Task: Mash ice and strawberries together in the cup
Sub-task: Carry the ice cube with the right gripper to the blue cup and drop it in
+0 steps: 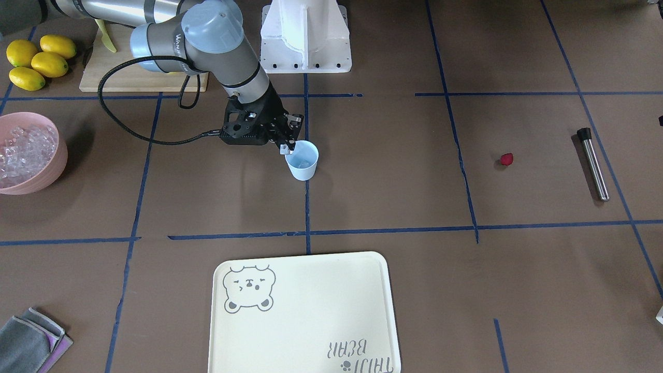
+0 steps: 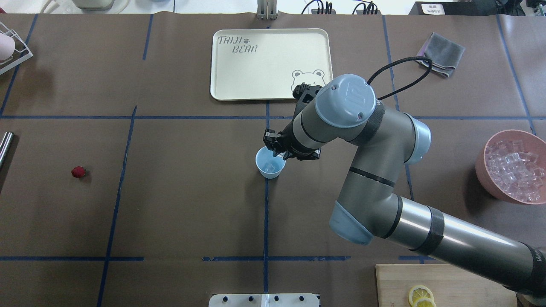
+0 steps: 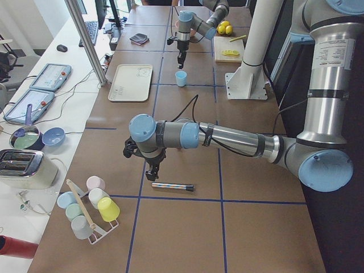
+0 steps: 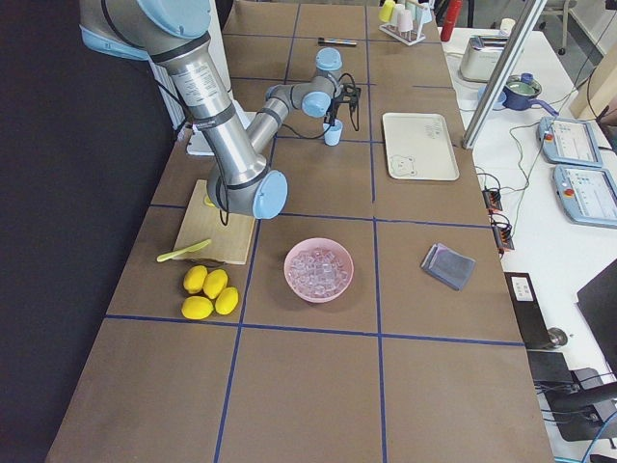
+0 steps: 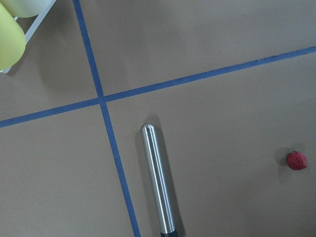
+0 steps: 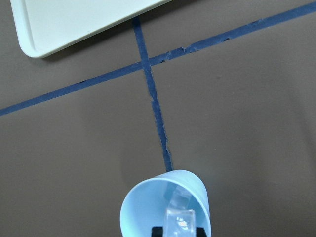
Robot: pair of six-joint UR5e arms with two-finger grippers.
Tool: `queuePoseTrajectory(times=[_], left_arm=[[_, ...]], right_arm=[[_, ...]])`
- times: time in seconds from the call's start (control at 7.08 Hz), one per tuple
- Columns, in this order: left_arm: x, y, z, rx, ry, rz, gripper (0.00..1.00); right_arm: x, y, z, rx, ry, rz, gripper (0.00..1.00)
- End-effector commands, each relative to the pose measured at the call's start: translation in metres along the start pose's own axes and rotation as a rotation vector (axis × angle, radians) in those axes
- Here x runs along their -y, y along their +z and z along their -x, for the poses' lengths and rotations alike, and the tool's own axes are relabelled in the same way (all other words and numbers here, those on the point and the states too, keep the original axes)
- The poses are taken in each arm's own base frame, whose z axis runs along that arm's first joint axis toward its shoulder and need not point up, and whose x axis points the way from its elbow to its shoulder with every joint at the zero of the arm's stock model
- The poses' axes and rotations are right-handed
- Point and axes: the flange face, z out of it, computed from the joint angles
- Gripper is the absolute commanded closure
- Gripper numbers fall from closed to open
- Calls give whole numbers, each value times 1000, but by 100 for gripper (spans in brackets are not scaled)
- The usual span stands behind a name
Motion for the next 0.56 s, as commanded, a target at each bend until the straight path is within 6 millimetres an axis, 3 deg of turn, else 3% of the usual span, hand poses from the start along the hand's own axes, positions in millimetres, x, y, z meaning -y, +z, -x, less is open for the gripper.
queuePoseTrajectory(times=[0.0,0.14,0.28,0.42], left_arm=[[0,-1,-1,0,2,-1,0],[0,-1,-1,0,3,-2,0],[0,-1,-1,0,2,-1,0],[0,-1,-1,0,2,-1,0]], right_arm=[[-11,9,4,-6,-7,9,52],[-12,9,5,-7,-7,12,30],[-12,10,4,-7,-7,12,21],[-13,9,5,-5,-4,13,21]])
